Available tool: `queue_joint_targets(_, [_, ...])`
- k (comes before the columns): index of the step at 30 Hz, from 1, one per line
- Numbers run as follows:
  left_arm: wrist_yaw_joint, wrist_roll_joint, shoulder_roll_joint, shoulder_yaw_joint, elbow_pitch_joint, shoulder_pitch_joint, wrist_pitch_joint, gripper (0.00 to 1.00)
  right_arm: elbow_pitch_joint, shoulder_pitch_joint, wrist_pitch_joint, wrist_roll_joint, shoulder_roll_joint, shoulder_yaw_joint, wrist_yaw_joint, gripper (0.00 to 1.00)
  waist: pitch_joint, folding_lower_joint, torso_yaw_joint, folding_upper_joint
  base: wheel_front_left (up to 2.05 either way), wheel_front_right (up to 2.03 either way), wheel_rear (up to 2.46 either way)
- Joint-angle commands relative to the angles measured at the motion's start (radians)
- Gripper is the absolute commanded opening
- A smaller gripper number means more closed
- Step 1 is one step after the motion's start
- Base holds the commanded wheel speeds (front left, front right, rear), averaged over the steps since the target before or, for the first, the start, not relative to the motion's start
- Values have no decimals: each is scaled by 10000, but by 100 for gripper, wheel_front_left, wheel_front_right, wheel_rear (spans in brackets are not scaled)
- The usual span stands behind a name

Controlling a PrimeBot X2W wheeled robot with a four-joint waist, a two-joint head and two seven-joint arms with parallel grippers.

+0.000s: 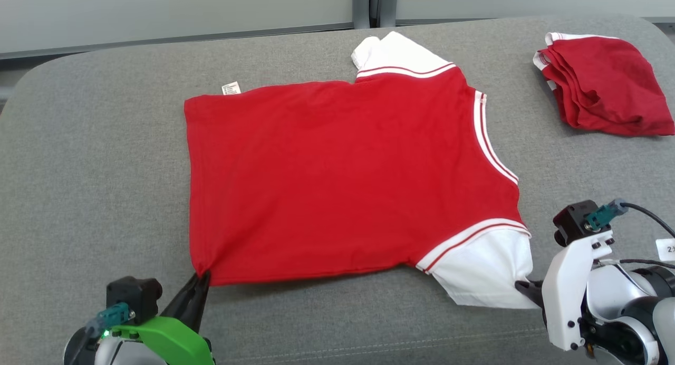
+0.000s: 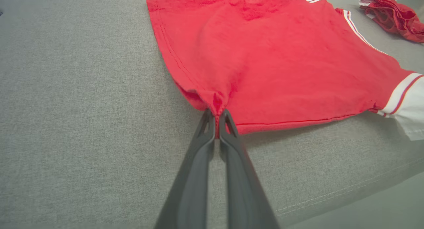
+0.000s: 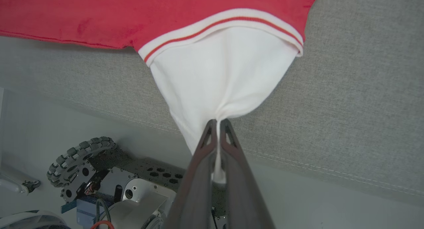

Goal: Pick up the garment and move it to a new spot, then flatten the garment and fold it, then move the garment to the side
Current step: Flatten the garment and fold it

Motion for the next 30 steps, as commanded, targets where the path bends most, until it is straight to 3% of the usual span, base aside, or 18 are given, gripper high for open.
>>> queue_joint_targets(1, [28,24,91,-50,-84,266,19,0,-113,272,133,-35,23,-135,-4,0,-3,1,-17,-1,0,0,0])
queue_joint_targets(15, [217,-53,622,-470,-678,742,921,0,-1083,1072,1692,154,-5,-458,-4,0,-215,1,-63,-1,0,0,0])
queue_joint_targets(30, [76,-783,232,-371,334,-101,1852,0,-447,105,1420,59,-66,-183,-4,0,-281,1,32,-1,0,0,0])
